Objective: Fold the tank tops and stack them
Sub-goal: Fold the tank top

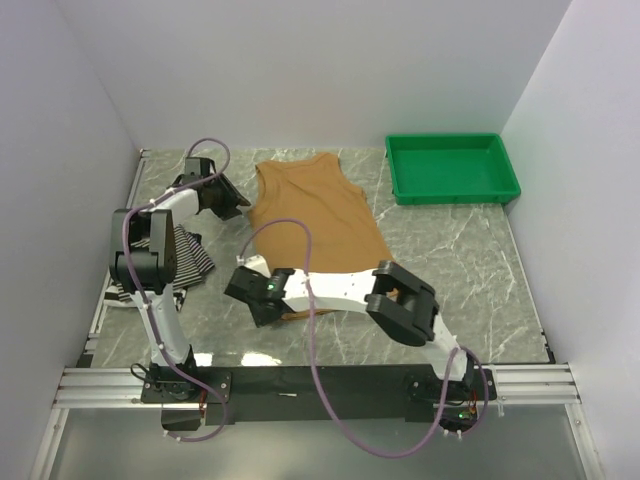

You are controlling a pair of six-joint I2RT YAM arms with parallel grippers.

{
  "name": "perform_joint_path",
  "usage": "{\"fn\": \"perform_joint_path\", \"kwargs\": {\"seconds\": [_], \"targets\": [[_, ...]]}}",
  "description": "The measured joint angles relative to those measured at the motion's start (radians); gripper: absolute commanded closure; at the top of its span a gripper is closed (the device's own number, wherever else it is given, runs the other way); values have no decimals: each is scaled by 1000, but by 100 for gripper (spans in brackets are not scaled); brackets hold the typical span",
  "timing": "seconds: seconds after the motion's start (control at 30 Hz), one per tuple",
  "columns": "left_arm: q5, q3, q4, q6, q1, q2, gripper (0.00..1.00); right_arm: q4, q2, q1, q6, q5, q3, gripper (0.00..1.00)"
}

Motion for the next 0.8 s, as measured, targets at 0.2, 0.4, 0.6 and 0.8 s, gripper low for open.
{"fn": "perform_joint_path", "kwargs": {"seconds": [0.2,0.4,0.6,0.8], "targets": [[-74,-43,1,-17,-40,-20,49,27,-196,-19,-13,-24,-222,100],[-103,-48,8,-18,-77,-20,51,61,-305,-55,-16,-54,-258,100],[-164,-45,-6,-16,-99,-20,59,81,-307,-59,-16,-77,-279,100],[-228,-28,-56,-13,-101,-20,64,82,-307,-59,-16,-84,-282,100]]}}
